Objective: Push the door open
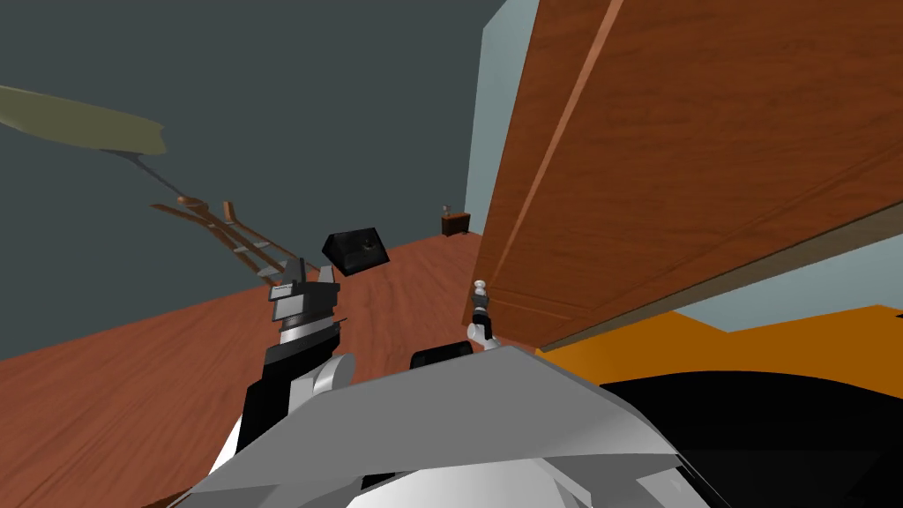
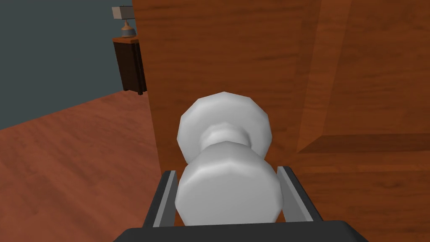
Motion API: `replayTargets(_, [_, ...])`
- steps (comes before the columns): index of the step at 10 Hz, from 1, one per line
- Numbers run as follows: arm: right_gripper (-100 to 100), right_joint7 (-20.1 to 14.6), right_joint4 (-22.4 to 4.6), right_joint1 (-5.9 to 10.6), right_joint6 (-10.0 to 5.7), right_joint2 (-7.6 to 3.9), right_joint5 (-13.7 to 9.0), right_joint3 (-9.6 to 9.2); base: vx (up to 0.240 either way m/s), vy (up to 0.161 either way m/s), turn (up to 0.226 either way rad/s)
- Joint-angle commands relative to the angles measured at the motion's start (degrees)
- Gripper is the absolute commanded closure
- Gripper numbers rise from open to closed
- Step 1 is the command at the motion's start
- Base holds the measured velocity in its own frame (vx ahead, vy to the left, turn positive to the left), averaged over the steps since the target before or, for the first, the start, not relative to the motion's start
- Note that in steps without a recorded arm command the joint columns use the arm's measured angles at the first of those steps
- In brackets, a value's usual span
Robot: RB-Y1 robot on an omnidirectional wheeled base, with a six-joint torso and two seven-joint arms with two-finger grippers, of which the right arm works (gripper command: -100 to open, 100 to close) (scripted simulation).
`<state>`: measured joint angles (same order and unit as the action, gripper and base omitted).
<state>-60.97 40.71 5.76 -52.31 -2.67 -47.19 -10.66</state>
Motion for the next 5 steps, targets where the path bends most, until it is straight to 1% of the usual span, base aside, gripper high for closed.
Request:
replayTargets(1, [100, 0.0, 0.0, 0.0, 0.0, 0.0, 0.0, 0.0, 0.098, 0.018, -0.026])
replayTargets(2, [100, 0.25, -0.01, 0.12, -0.31, -0.61, -0.64, 0.97, 0.14, 0.009, -0.041])
replayTargets(4, [100, 0.48, -0.15, 0.18, -0.61, -1.07, -1.35, 1.96, 0.226, 0.032, -0.057])
replayTargets(5, [100, 0.67, -0.28, 0.23, -0.87, -1.36, -1.98, 2.84, 0.217, -0.022, -0.064])
